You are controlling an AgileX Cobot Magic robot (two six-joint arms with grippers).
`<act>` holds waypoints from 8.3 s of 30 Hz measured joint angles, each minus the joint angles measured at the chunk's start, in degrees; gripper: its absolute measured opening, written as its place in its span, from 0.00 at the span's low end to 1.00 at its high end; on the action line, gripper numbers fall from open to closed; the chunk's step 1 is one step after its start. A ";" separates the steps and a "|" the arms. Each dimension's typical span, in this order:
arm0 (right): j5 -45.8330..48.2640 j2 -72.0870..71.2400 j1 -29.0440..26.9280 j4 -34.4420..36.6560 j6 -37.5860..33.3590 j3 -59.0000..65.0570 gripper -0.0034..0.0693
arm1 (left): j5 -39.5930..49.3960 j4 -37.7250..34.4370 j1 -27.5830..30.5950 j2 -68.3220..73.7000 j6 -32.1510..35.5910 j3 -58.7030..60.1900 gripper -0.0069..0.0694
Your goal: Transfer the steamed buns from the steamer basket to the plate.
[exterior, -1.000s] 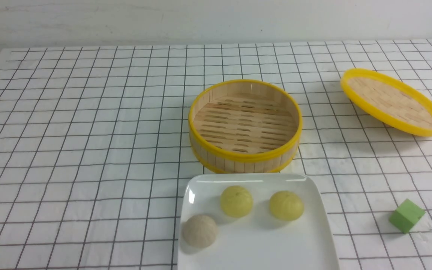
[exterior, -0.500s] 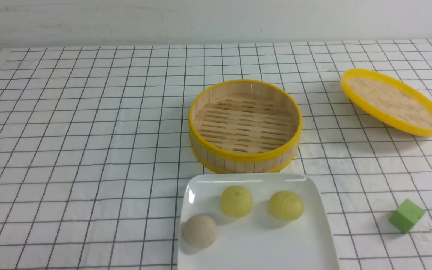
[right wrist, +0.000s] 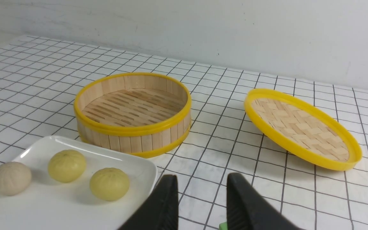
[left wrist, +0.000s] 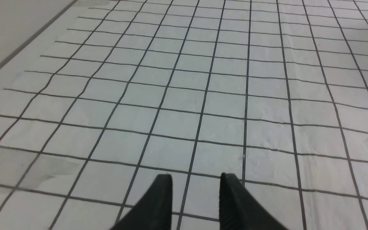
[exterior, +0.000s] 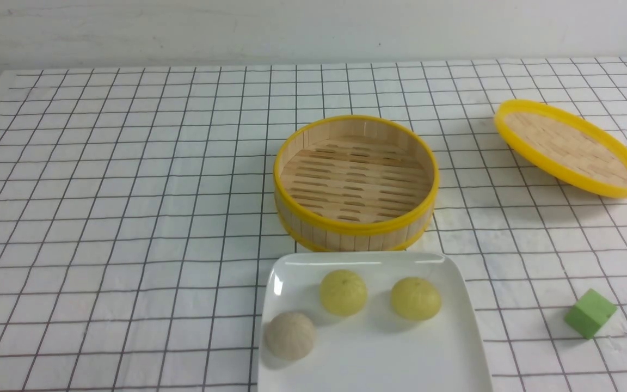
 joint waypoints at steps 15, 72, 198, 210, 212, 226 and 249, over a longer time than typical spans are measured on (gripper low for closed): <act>-22.22 0.07 0.00 -5.20 0.57 21.73 0.38 | 0.00 0.26 0.00 0.00 0.00 0.00 0.41; -14.96 0.09 -9.18 -7.09 8.23 25.03 0.38 | 0.23 1.88 0.00 0.00 0.05 0.00 0.41; -15.24 0.09 -22.68 -4.49 8.47 25.03 0.38 | -1.14 -18.23 0.00 0.00 20.80 0.01 0.41; -15.24 0.09 -22.68 -4.49 8.47 25.03 0.38 | -1.14 -18.23 0.00 0.00 20.65 0.01 0.41; -15.24 0.09 -22.68 -4.49 8.47 25.03 0.38 | -1.14 -18.23 0.00 0.00 20.65 0.01 0.41; -15.24 0.09 -22.68 -4.49 8.47 25.03 0.38 | -1.14 -18.23 0.00 0.00 20.65 0.01 0.41; -15.24 0.09 -22.68 -4.49 8.47 25.03 0.38 | -1.14 -18.23 0.00 0.00 20.65 0.01 0.41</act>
